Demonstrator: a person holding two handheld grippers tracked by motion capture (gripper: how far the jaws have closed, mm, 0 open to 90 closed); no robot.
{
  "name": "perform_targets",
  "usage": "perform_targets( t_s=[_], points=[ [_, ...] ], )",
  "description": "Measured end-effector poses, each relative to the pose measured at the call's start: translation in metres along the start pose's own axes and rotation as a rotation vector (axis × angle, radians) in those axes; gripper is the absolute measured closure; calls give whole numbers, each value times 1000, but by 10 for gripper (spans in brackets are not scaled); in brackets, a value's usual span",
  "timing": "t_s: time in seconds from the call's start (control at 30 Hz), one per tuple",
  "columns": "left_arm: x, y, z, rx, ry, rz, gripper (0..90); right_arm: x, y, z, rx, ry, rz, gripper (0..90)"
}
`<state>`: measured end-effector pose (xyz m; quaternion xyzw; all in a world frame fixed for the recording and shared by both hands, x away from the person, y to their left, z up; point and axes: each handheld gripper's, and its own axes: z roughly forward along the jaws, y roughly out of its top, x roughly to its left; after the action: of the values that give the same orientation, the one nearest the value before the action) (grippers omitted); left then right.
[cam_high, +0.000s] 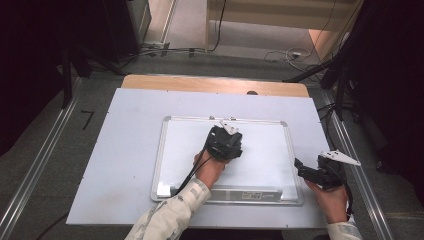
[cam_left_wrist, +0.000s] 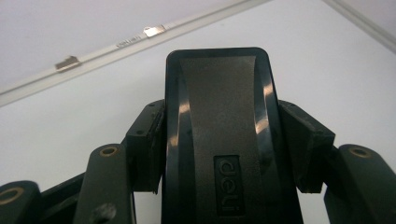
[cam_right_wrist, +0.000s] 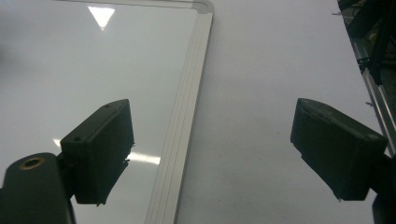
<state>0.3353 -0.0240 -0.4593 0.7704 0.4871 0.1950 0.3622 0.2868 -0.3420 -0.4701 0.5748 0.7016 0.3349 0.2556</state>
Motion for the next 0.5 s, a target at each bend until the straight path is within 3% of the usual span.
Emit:
perform_targets(
  t_s=[0.33,0.5],
  points=[
    [30,-6,-30,-43,70,-49,399,0,0,0,0,-3,4,119],
    [56,-15,-46,-58,106,-113,397,0,0,0,-1,-4,3,119]
  ],
)
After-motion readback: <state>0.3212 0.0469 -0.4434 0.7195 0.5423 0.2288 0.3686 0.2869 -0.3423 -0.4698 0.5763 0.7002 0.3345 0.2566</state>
